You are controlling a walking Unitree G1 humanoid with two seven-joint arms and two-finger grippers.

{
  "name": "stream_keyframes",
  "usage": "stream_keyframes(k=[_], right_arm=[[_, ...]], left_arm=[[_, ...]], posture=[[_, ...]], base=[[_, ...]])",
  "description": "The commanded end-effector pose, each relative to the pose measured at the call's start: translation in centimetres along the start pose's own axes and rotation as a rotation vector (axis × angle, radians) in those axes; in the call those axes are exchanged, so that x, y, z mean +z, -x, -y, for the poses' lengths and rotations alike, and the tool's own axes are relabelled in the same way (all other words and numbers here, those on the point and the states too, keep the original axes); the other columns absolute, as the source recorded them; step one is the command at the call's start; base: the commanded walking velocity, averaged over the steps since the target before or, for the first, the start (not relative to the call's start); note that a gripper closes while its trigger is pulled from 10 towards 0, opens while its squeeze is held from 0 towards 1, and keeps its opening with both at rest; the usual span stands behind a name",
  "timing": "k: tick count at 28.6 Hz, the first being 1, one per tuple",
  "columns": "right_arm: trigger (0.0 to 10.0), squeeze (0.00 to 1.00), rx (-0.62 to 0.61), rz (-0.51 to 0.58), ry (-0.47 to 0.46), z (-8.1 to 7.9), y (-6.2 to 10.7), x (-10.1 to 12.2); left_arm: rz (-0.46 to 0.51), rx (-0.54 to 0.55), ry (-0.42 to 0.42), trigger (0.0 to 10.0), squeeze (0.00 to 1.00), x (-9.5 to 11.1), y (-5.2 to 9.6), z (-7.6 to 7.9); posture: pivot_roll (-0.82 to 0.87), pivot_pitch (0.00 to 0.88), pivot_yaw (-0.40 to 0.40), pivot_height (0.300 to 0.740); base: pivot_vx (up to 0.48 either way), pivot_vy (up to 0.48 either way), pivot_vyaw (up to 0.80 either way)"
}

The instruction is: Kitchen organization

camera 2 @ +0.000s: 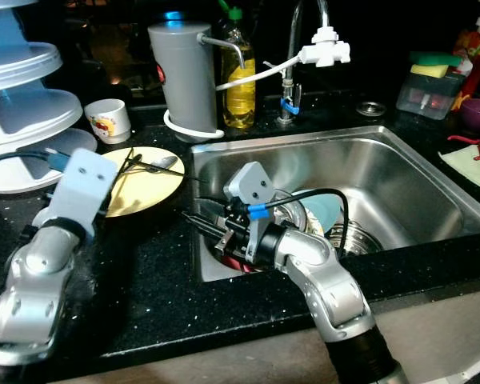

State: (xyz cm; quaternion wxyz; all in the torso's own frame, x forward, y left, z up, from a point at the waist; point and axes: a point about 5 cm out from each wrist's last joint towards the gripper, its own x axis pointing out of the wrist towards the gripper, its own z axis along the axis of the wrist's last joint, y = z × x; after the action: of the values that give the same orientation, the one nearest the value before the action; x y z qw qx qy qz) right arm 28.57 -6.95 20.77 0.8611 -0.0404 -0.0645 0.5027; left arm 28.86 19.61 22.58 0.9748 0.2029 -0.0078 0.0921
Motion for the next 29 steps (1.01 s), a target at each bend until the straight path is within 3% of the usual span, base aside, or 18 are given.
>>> stream_keyframes(k=[1,3,4,9,14,17,21,26,29], right_arm=[[10.0,0.0,0.01,-0.004,0.005,-0.1,-0.2,0.0],[10.0,0.0,0.01,-0.004,0.005,-0.2,-0.2,0.0],[10.0,0.0,0.01,-0.004,0.005,-0.2,-0.2,0.0],[10.0,0.0,0.011,-0.005,0.005,-0.3,-0.2,0.0],[10.0,0.0,0.01,-0.004,0.002,-0.4,-0.2,0.0],[10.0,0.0,0.01,-0.005,-0.001,-0.5,-0.1,0.0],[10.0,0.0,0.009,-0.006,-0.002,-0.6,-0.1,0.0],[10.0,0.0,0.006,-0.009,-0.004,-0.7,0.0,-0.1],[10.0,0.0,0.006,-0.012,-0.005,-0.7,0.1,-0.1]], left_arm=[[-0.078,-0.004,0.084,10.0,1.0,-1.1,-0.5,-0.2],[-0.151,-0.048,0.154,10.0,1.0,-1.9,-1.1,0.2],[-0.193,-0.1,0.192,10.0,0.0,-2.3,-1.3,0.6],[-0.282,-0.161,0.2,10.0,0.0,-3.0,-2.2,0.9],[-0.273,-0.159,0.175,10.0,0.0,-2.3,-3.5,0.6],[-0.25,-0.172,0.181,10.0,0.0,-0.7,-5.0,0.4],[-0.273,-0.183,0.19,10.0,0.0,-0.3,-5.5,0.4],[-0.368,-0.219,0.214,10.0,0.0,-1.1,-5.6,0.9],[-0.382,-0.201,0.264,10.0,0.0,-1.1,-5.6,0.7]], posture=[[0.05,0.0,-0.006,0.74],[0.05,0.0,-0.005,0.74],[0.05,0.0,-0.006,0.74],[0.04,0.0,-0.001,0.74],[0.04,0.0,0.002,0.74],[0.03,0.0,0.004,0.74],[0.03,0.0,0.007,0.74],[0.02,0.0,0.011,0.74],[0.02,0.0,0.01,0.74]], base=[[0.0,0.0,0.0],[0.0,0.0,0.0],[0.0,0.0,0.0],[0.0,0.0,0.0],[0.0,0.0,0.0],[0.0,0.0,0.0],[0.0,0.0,0.0],[0.0,0.0,0.0],[0.0,0.0,0.0]])
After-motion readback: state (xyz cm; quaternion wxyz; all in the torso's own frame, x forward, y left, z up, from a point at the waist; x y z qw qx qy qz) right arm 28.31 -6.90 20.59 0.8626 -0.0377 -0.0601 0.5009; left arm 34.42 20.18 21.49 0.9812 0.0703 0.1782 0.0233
